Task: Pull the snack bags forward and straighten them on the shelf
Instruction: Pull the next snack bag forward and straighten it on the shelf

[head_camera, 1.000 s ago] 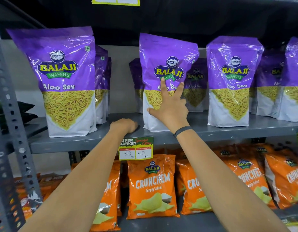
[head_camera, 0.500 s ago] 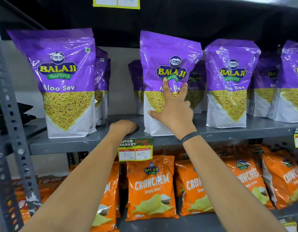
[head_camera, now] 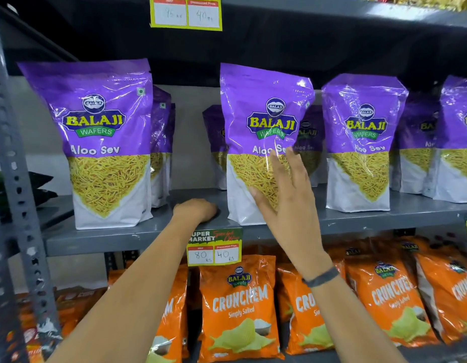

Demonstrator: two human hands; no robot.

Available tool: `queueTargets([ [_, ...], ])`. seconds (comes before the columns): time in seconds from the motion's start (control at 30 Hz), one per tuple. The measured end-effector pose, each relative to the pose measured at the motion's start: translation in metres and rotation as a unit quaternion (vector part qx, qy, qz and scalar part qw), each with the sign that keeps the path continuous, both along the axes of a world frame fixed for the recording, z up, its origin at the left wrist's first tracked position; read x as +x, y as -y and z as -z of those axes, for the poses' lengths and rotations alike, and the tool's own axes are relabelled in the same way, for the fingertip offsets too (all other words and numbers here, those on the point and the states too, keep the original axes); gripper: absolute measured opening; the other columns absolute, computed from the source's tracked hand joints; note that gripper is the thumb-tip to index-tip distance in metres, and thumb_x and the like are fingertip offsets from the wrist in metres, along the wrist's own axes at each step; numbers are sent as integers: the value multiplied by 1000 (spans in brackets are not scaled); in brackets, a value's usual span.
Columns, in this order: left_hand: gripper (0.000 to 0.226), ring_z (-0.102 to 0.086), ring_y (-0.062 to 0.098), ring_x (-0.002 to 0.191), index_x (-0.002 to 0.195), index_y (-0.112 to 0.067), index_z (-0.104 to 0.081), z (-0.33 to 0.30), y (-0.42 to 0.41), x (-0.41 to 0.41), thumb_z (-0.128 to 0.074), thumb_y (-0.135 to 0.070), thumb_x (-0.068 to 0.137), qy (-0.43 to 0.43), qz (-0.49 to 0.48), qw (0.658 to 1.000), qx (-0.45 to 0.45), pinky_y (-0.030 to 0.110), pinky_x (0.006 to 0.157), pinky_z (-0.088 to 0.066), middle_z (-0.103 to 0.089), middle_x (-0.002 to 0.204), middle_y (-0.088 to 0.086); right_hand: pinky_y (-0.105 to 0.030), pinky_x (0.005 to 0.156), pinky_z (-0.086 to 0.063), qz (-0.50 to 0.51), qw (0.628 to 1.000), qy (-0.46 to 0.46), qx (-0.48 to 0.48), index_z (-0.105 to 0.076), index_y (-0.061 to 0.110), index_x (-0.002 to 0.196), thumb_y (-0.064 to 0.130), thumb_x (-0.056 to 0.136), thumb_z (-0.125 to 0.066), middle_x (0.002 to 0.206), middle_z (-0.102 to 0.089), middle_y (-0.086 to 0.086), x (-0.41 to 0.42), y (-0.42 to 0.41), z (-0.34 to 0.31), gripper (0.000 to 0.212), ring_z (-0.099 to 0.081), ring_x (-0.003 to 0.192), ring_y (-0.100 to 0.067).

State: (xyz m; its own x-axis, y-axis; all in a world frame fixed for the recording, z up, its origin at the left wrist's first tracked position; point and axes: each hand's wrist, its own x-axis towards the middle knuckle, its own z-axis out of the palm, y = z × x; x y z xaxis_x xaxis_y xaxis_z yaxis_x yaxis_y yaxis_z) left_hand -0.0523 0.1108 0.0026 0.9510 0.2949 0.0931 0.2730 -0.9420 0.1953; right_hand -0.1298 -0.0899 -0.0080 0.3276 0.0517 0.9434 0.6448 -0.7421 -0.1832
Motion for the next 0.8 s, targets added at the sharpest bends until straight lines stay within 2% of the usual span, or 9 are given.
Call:
queueTargets([
  [0.1,58,-47,30,137,139,-13,-54,0,-1,1,-29,-45,97,-2,4,1000,1,45,116,-34,-49,151,13,-44,113,-34,-31,997,74,13,-52,7,137,22,96,-56,148,-45,-15,2,-1,13,44,-32,143,-33],
  [0.23,57,-49,31,134,135,-11,-56,0,-2,2,-29,-43,97,-4,14,1000,1,46,115,-34,-52,148,14,-53,107,-42,-26,996,87,-17,-56,1,134,2,91,-63,144,-48,-18,15,-7,24,43,-36,139,-38],
  [0.4,56,-51,31,132,133,-8,-58,1,-4,4,-26,-40,99,-1,19,1000,-6,46,115,-35,-53,146,17,-55,103,-46,-19,995,96,-31,-56,1,133,-3,88,-64,144,-48,-20,29,-10,33,46,-35,139,-40],
  [0.8,56,-51,31,131,133,-8,-58,1,-4,2,-27,-41,99,-6,30,1000,-5,47,114,-36,-53,146,18,-54,105,-44,-18,993,112,-29,-56,2,134,-8,84,-69,144,-49,-20,50,-17,35,52,-36,138,-39],
])
